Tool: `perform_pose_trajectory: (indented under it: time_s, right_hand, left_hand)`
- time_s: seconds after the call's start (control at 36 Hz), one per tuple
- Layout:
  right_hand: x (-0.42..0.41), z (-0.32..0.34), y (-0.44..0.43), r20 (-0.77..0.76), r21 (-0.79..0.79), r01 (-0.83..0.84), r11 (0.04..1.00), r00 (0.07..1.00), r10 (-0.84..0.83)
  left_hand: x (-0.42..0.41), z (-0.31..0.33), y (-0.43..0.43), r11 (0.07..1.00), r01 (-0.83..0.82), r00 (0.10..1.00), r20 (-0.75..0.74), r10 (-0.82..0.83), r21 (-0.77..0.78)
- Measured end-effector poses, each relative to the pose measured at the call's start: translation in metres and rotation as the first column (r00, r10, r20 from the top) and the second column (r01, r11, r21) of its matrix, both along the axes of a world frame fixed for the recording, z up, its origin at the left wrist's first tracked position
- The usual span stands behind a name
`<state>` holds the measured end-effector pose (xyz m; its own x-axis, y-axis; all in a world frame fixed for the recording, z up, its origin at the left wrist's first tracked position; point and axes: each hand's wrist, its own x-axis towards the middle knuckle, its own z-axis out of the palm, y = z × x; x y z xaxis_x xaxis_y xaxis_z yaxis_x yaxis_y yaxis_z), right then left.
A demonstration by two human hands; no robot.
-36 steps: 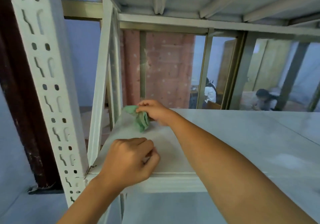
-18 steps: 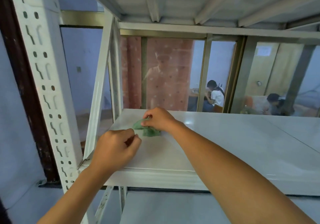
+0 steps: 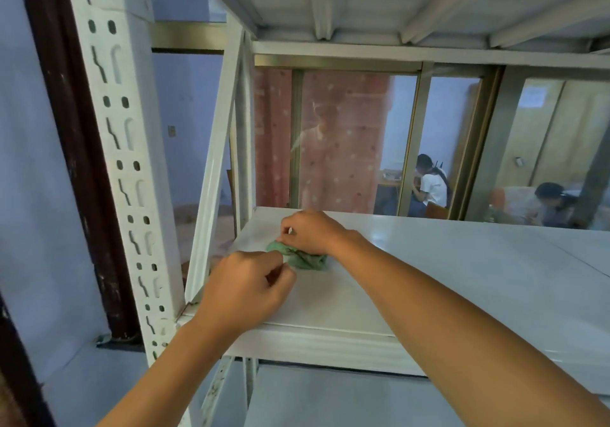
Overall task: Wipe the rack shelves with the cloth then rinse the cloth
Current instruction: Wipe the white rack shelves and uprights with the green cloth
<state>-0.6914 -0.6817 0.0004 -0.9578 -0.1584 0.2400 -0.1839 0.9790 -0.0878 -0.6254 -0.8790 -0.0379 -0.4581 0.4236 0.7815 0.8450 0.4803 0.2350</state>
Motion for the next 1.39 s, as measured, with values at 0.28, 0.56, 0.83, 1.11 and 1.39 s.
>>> perform_pose_trajectory:
  time_s: [0.28, 0.56, 0.83, 1.11, 1.39]
  right_hand:
    - [-0.032, -0.006, -0.006, -0.059, 0.11, -0.217, 0.97, 0.973, 0.224]
    - [-0.129, -0.008, 0.025, -0.08, 0.108, -0.082, 0.991, 0.993, 0.091]
    - [-0.171, -0.013, 0.028, -0.042, 0.093, -0.103, 0.99, 0.993, 0.107]
    - [-0.028, -0.011, -0.028, -0.031, 0.023, -0.467, 0.884, 0.884, 0.467]
    - [0.111, -0.011, -0.033, -0.055, -0.073, -0.576, 0.814, 0.817, 0.574]
  left_hand:
    - [-0.001, -0.002, 0.006, 0.997, -0.022, 0.998, -0.068, 0.017, -0.08]
    - [0.007, -0.005, 0.013, 0.946, 0.097, 0.989, -0.073, -0.125, -0.31]
    - [0.018, -0.003, 0.021, 0.96, -0.013, 0.999, -0.045, 0.001, -0.279]
    - [0.043, -0.014, 0.018, 0.956, -0.266, 0.94, -0.185, 0.285, 0.122]
    - [0.048, -0.014, 0.009, 0.807, -0.46, 0.878, 0.323, 0.352, 0.371]
